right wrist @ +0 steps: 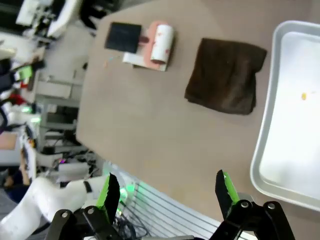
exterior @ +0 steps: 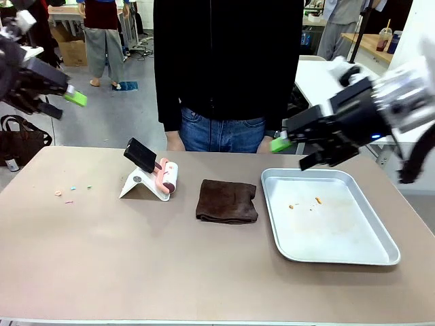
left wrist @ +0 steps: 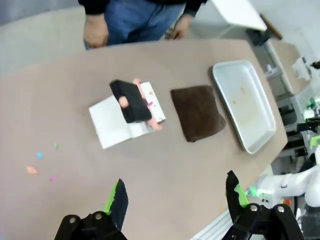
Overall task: Clean the surface of the table.
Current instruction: Hold the Lint Roller with your left hand and the towel with your right hand.
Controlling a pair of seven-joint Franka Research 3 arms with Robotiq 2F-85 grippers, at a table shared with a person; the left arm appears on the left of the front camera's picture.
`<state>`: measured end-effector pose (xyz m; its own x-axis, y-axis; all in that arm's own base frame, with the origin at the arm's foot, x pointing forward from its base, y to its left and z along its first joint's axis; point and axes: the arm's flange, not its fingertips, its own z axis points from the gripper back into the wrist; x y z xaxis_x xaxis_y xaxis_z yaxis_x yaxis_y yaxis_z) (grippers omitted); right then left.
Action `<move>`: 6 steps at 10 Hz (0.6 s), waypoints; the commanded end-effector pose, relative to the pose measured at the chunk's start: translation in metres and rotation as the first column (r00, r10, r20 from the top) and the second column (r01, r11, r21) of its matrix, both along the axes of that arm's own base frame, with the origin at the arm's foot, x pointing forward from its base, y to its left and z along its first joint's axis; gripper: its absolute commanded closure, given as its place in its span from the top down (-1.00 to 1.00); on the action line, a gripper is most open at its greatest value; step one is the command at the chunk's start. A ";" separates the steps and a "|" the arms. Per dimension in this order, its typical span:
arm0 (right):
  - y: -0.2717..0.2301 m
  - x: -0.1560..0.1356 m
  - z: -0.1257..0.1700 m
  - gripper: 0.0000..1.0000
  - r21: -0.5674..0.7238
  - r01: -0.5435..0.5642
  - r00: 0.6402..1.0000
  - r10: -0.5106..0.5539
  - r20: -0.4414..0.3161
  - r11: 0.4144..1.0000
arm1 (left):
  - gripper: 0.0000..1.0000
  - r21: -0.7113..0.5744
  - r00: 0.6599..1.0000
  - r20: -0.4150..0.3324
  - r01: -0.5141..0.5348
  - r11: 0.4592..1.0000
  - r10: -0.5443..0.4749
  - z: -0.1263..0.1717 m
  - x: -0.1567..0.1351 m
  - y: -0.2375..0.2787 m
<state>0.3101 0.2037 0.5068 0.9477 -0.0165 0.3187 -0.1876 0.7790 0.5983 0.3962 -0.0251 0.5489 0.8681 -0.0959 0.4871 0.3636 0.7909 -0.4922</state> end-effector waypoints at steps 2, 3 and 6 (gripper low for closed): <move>0.051 0.042 -0.028 1.00 -0.117 0.171 0.984 -0.175 -0.025 0.978 | 1.00 0.099 0.994 -0.093 -0.046 0.994 0.055 -0.005 0.010 -0.033; 0.059 0.052 -0.038 1.00 -0.148 0.201 0.979 -0.205 -0.017 0.968 | 1.00 0.118 0.989 -0.128 -0.060 0.991 0.075 -0.014 0.019 -0.043; 0.059 0.067 -0.054 1.00 -0.139 0.260 0.964 -0.266 -0.023 0.956 | 1.00 0.135 0.979 -0.185 -0.067 0.989 0.092 -0.029 0.031 -0.054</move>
<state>0.3733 0.2568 0.4442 0.9357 -0.1823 0.3021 0.0232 0.8861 0.4630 0.4233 -0.0792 0.5098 0.9447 -0.1001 0.3122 0.2370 0.8664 -0.4395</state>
